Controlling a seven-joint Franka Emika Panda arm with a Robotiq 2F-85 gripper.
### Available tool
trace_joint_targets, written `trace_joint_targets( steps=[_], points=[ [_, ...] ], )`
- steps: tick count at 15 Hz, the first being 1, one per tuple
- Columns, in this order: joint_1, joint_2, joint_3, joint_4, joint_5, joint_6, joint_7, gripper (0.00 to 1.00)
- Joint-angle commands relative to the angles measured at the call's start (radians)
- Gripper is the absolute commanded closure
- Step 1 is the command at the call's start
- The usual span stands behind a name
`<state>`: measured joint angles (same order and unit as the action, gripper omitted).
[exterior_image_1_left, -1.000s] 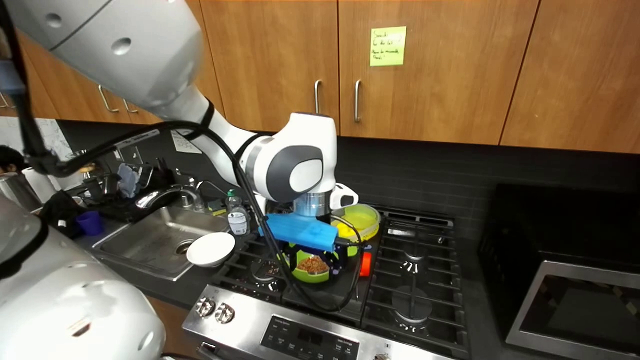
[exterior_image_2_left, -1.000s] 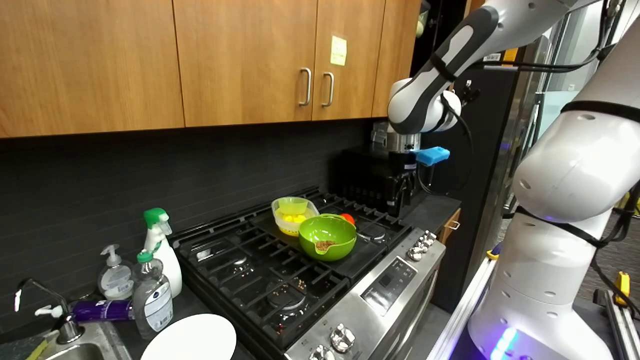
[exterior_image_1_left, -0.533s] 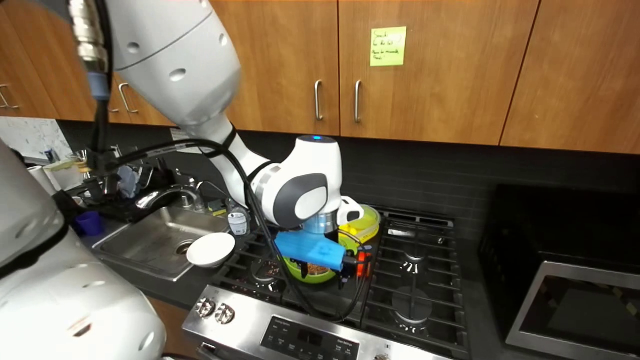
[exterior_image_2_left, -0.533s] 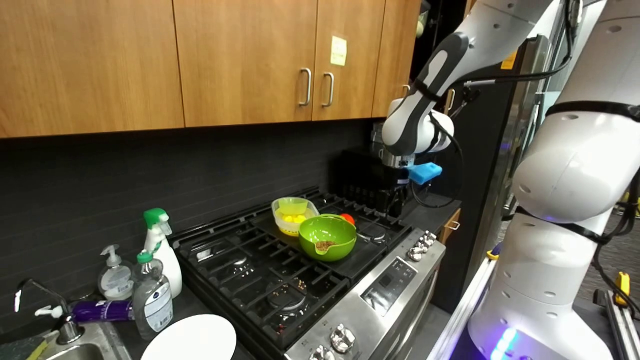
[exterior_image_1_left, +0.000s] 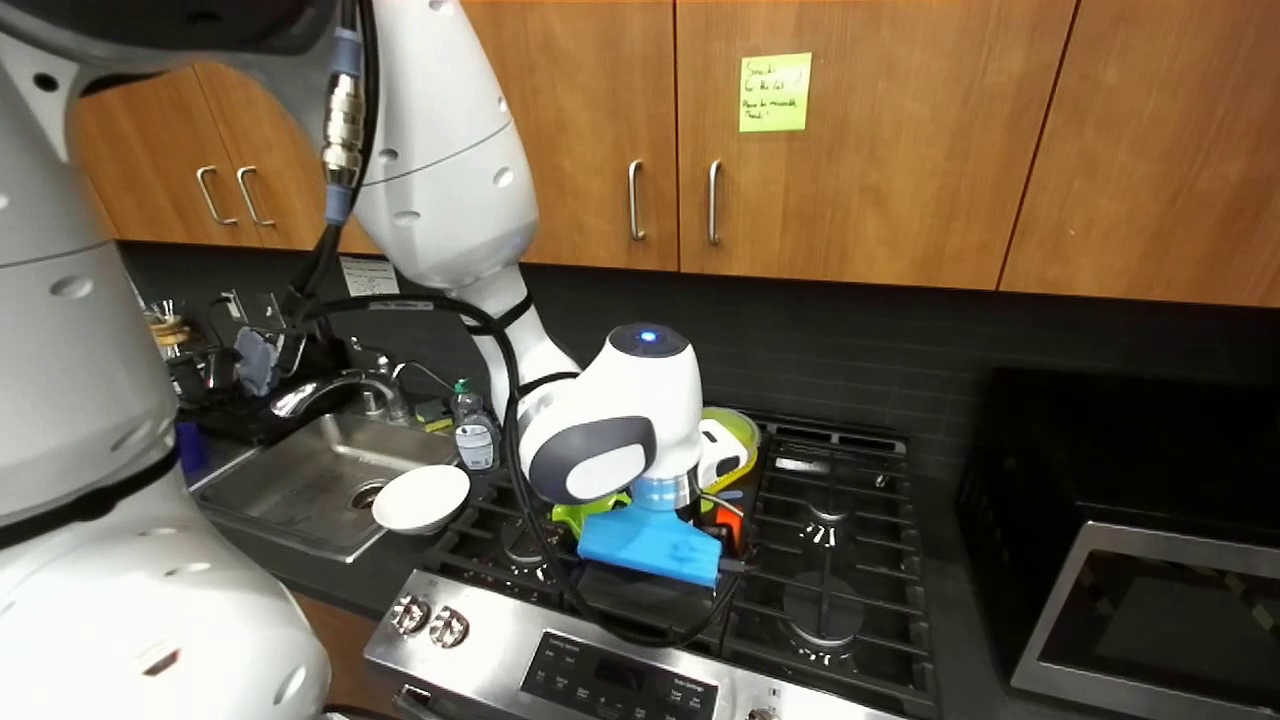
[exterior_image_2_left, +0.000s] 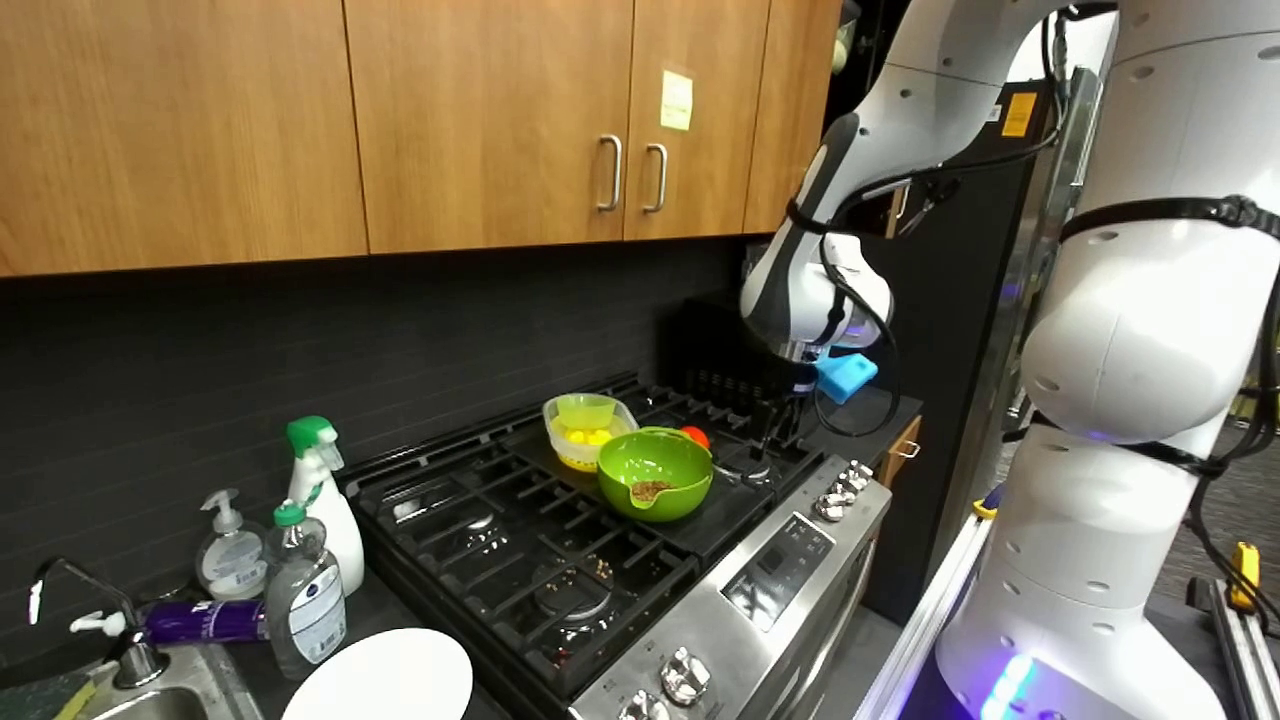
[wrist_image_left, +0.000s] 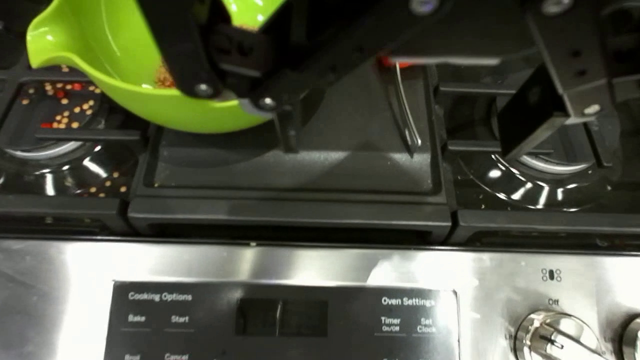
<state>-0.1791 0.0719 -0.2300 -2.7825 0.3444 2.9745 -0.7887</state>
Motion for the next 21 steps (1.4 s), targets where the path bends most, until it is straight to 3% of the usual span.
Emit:
trace_joint_targets(
  steps=[1,9,15,21],
  points=[
    [-0.016,0.0,0.028,0.003,0.088,0.005,-0.071,0.0],
    [-0.016,0.028,0.045,0.045,0.13,0.007,-0.073,0.0],
    [-0.05,0.083,0.119,0.127,0.336,-0.028,-0.246,0.0],
    [-0.103,0.18,0.119,0.143,0.41,0.002,-0.363,0.0]
  ],
)
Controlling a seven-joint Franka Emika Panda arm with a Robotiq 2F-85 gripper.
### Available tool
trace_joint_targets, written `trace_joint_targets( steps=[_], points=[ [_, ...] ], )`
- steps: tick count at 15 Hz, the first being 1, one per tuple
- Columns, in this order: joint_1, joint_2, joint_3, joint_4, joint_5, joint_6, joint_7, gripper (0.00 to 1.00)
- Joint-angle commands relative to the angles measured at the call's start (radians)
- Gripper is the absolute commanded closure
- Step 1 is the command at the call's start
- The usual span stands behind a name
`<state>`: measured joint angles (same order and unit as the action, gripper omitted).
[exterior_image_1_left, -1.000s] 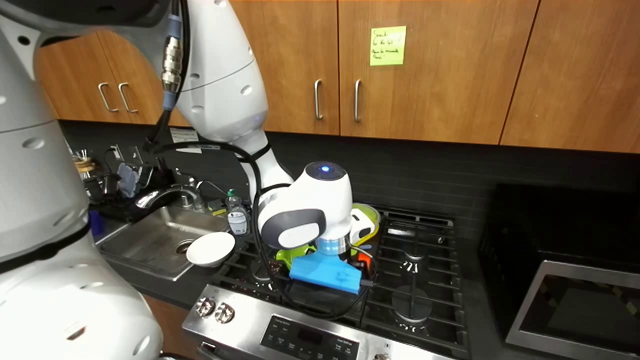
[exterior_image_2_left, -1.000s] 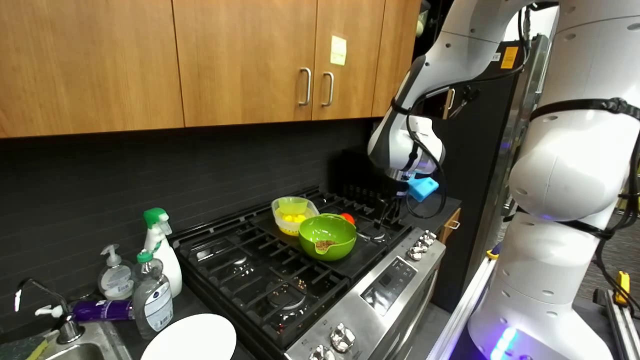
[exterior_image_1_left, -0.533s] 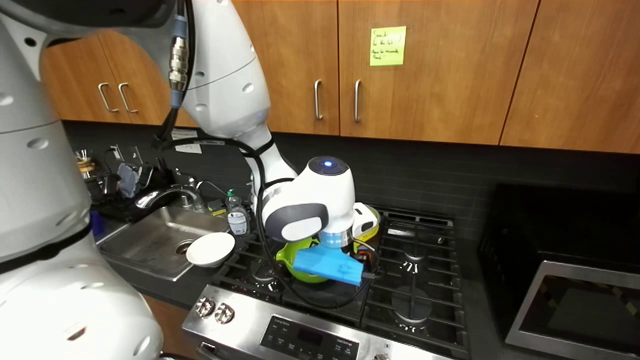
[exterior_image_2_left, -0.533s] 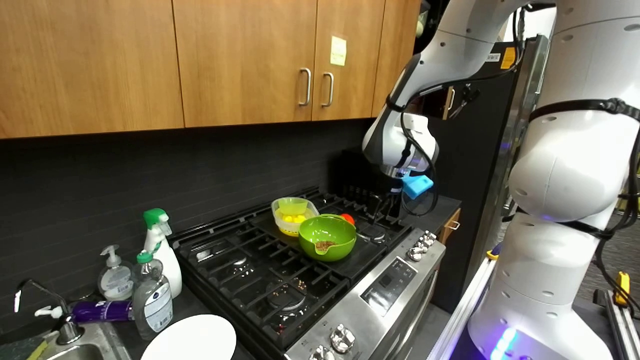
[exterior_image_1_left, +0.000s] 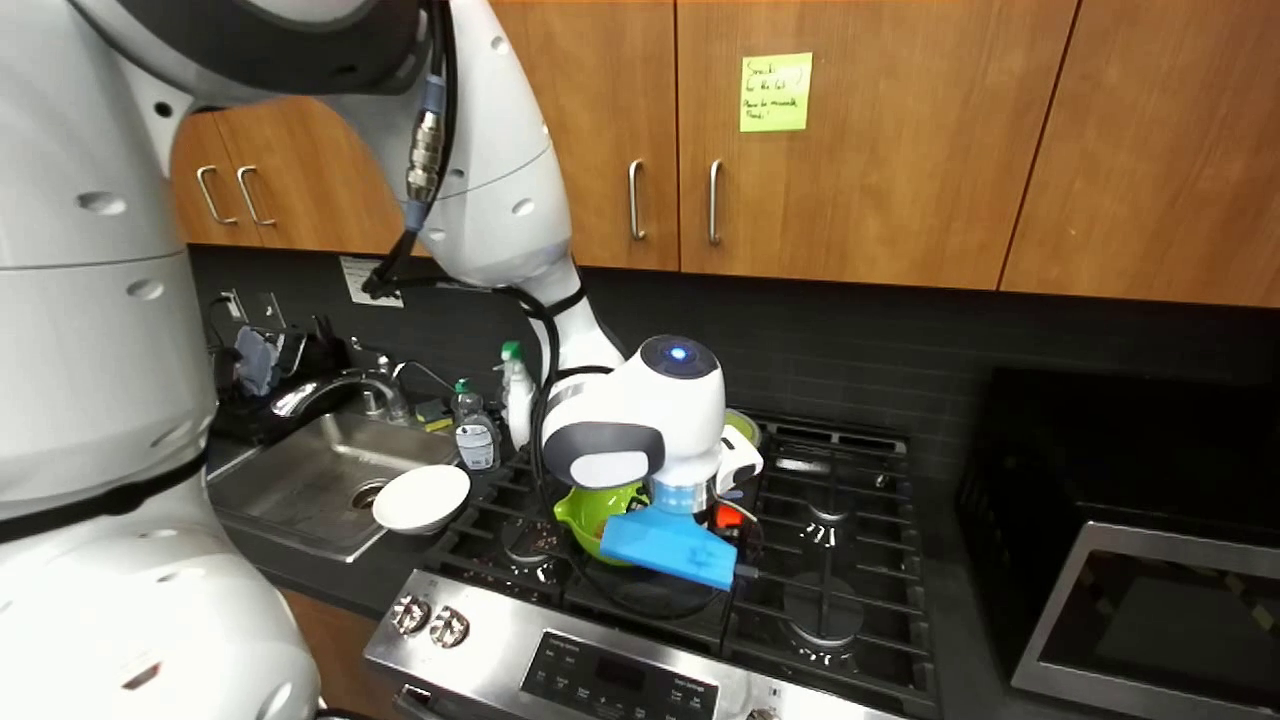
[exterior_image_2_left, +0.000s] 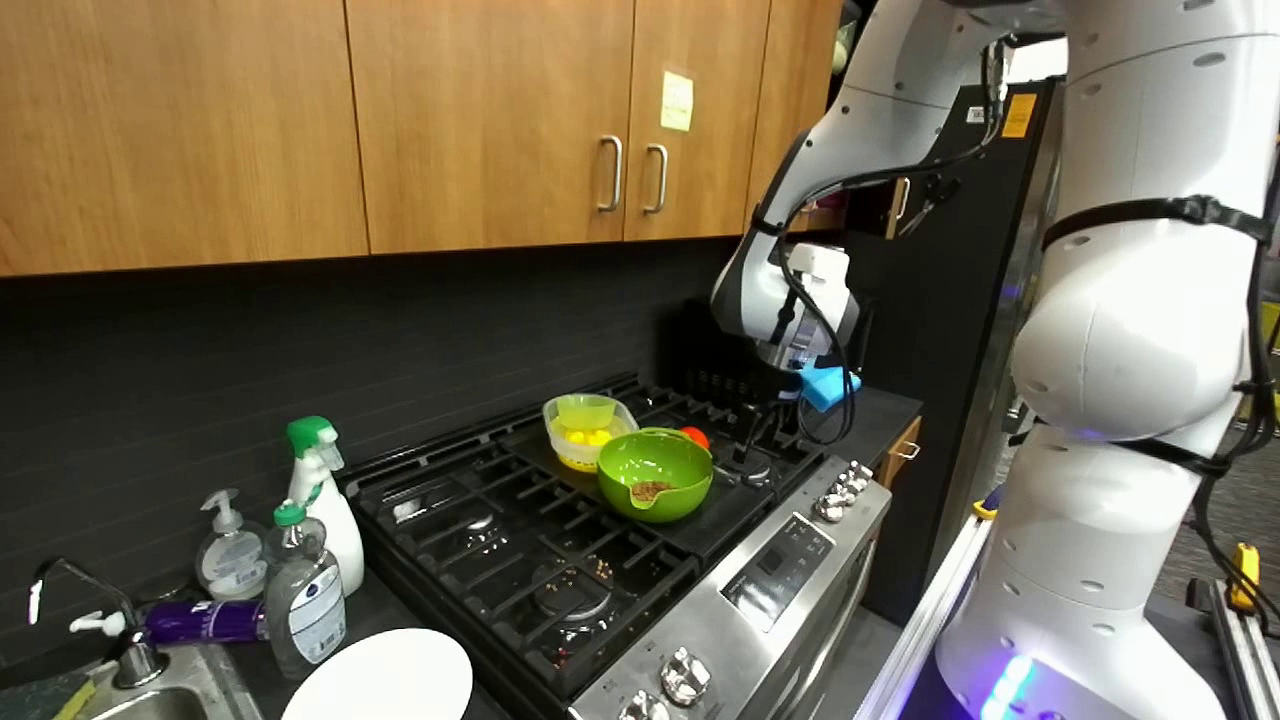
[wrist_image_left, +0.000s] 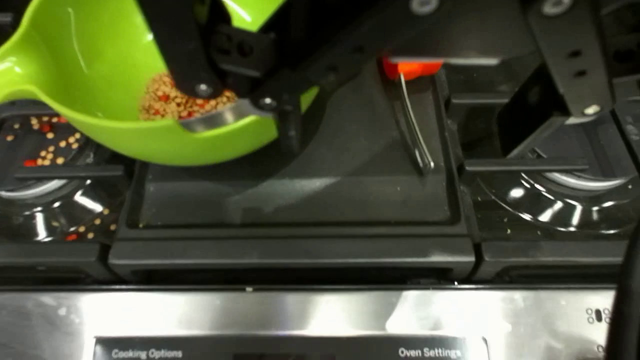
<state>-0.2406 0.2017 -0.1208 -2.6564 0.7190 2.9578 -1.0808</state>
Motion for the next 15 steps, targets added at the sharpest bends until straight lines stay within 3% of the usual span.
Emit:
trace_joint_targets(
  steps=[1,4,15],
  points=[
    [-0.056,0.06,0.012,0.017,0.04,0.008,-0.084,0.0],
    [-0.085,0.083,0.031,0.015,0.044,0.009,-0.129,0.0],
    [-0.066,0.078,0.008,0.004,0.01,0.002,-0.089,0.0]
  ],
)
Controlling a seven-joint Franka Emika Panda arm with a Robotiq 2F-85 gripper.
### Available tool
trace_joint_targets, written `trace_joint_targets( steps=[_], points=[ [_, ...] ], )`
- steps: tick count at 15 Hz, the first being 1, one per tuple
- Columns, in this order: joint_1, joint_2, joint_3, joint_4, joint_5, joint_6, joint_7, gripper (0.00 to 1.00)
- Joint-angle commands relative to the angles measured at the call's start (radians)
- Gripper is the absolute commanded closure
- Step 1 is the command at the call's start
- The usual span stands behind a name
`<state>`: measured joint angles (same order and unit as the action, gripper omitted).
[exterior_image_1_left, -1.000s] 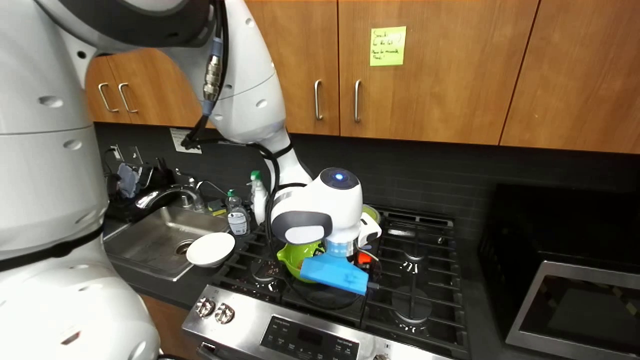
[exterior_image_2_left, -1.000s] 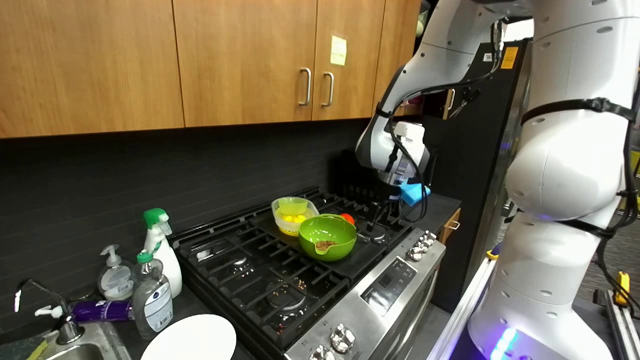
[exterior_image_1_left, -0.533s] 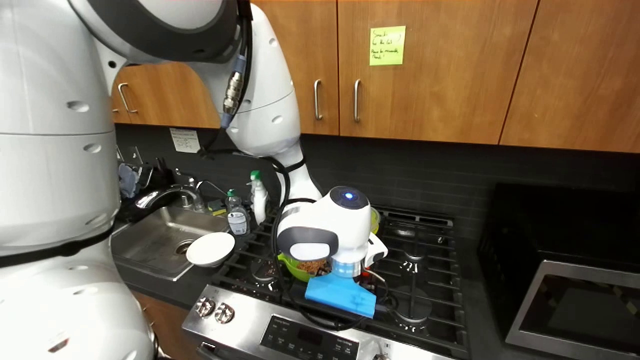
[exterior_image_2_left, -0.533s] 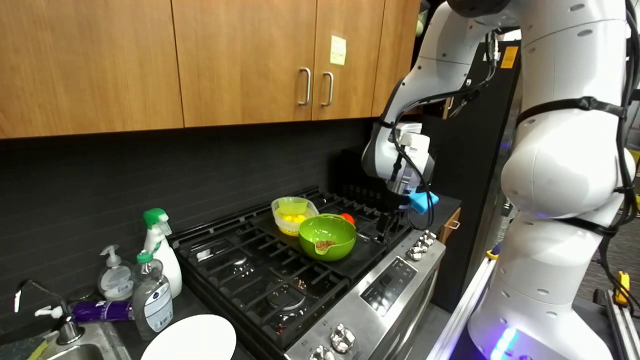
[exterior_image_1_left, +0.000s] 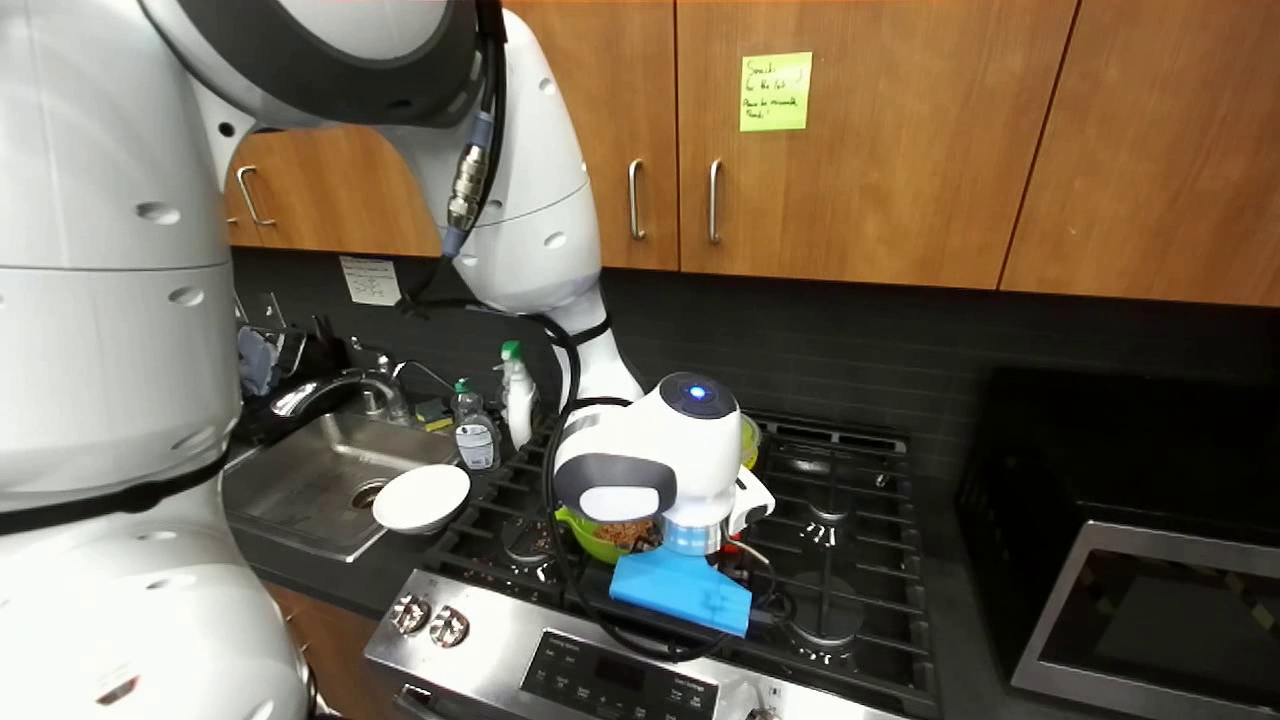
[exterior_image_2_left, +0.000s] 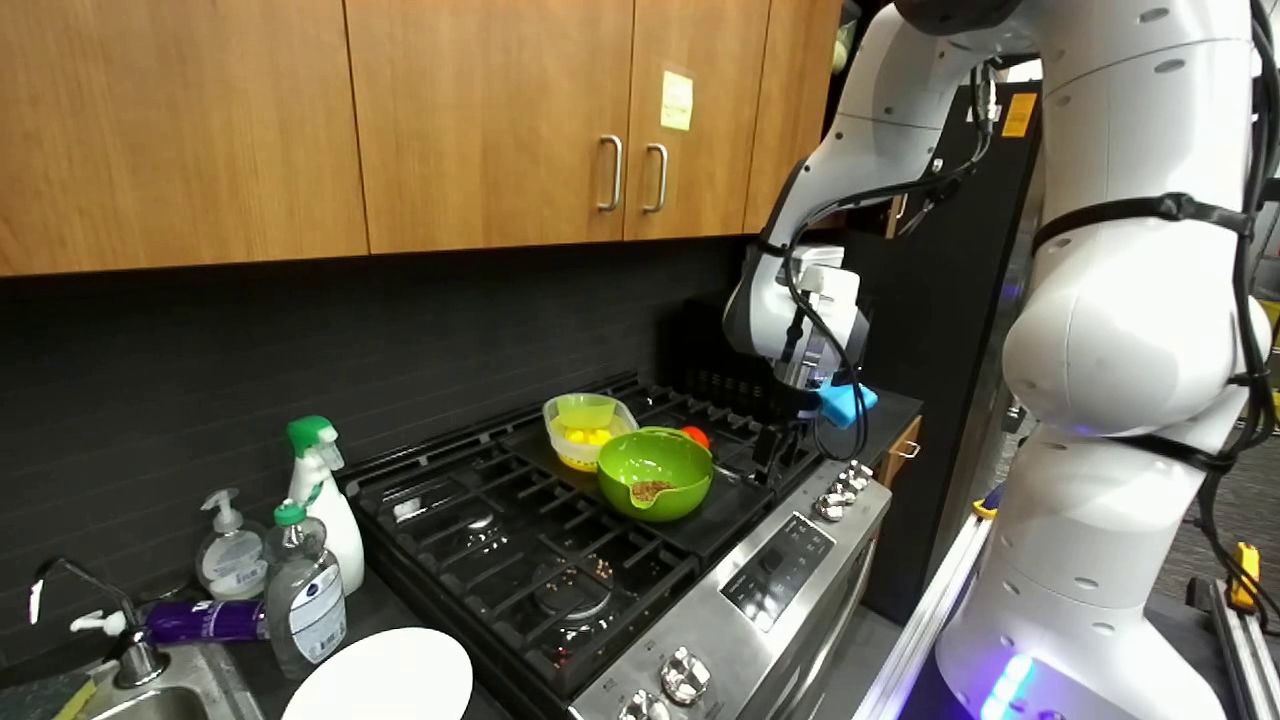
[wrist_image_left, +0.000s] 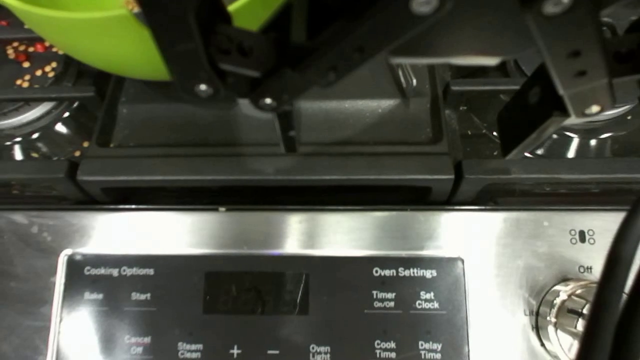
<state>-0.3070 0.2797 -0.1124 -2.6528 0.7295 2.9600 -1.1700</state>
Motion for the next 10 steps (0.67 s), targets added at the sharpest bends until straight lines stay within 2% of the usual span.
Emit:
trace_joint_targets(
  steps=[1,10],
  points=[
    [0.0,0.0,0.0,0.0,0.0,0.0,0.0,0.0],
    [-0.014,-0.01,0.023,0.026,0.02,0.008,-0.029,0.0]
  ],
)
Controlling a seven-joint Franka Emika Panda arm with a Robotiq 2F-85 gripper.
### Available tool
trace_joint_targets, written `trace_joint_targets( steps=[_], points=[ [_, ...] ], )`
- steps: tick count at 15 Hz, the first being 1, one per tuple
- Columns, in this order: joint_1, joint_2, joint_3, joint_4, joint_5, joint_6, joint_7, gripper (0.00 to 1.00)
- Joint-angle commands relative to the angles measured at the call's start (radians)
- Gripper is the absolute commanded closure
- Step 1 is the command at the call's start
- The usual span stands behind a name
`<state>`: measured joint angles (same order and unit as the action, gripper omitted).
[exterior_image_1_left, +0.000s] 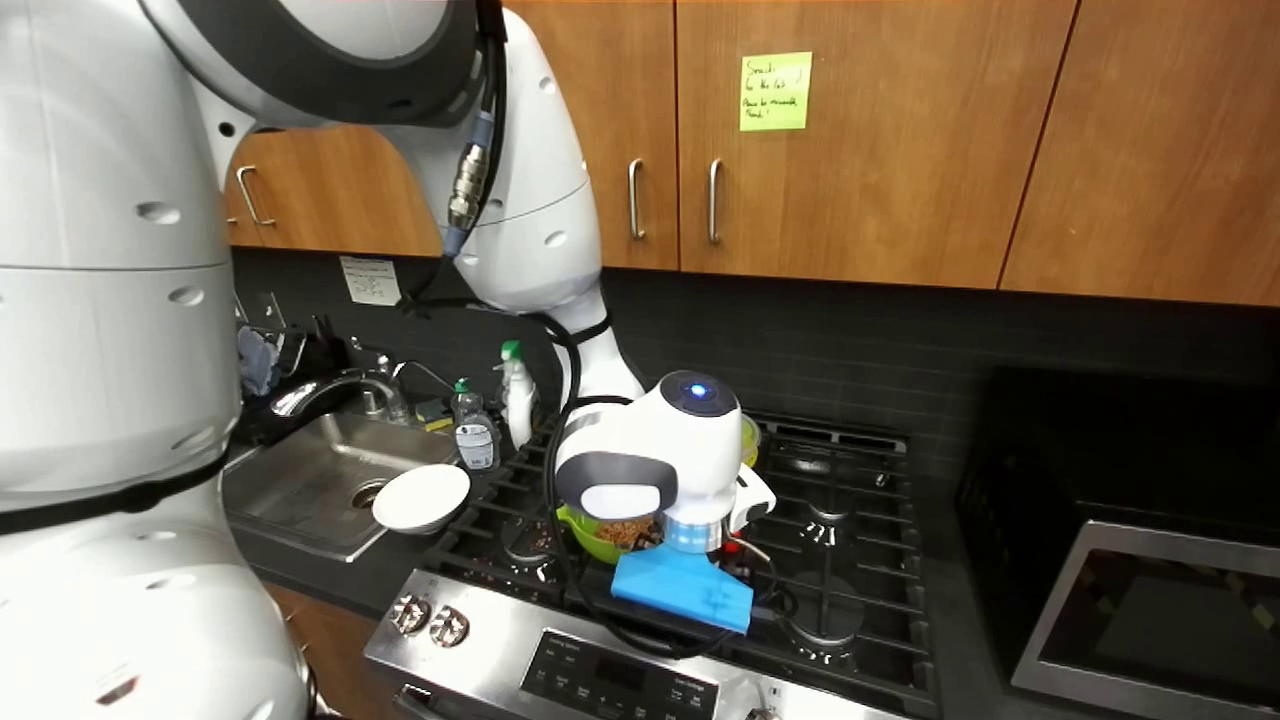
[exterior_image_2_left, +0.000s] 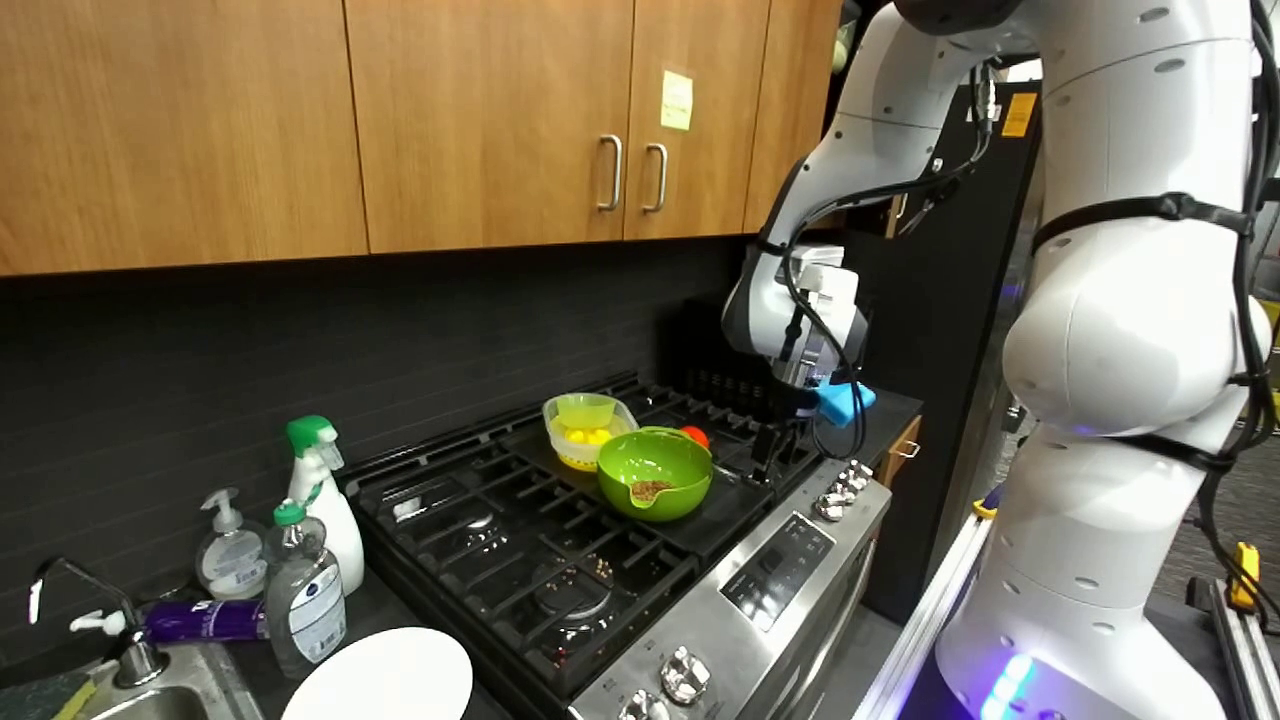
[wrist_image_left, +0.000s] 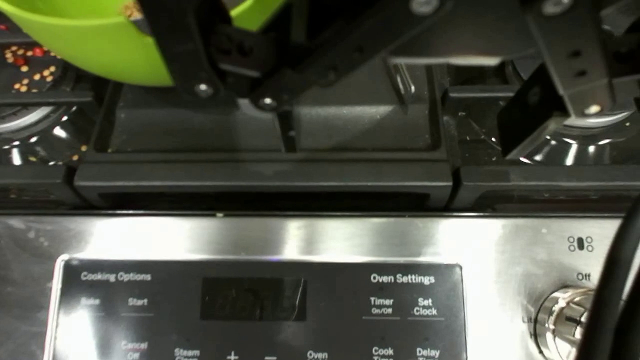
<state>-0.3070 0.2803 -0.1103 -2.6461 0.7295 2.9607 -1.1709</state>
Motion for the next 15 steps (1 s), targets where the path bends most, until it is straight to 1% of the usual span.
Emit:
trace_joint_targets(
  steps=[1,6,9,12,15],
  points=[
    [-0.017,-0.011,0.026,0.029,0.025,0.004,-0.032,0.0],
    [-0.034,0.026,0.04,0.076,0.033,-0.006,-0.04,0.0],
    [-0.06,0.05,0.06,0.084,0.043,-0.002,-0.058,0.0],
    [-0.118,0.076,0.129,0.101,0.103,-0.012,-0.134,0.0],
    [-0.156,0.094,0.192,0.113,0.154,-0.005,-0.215,0.0]
  ],
)
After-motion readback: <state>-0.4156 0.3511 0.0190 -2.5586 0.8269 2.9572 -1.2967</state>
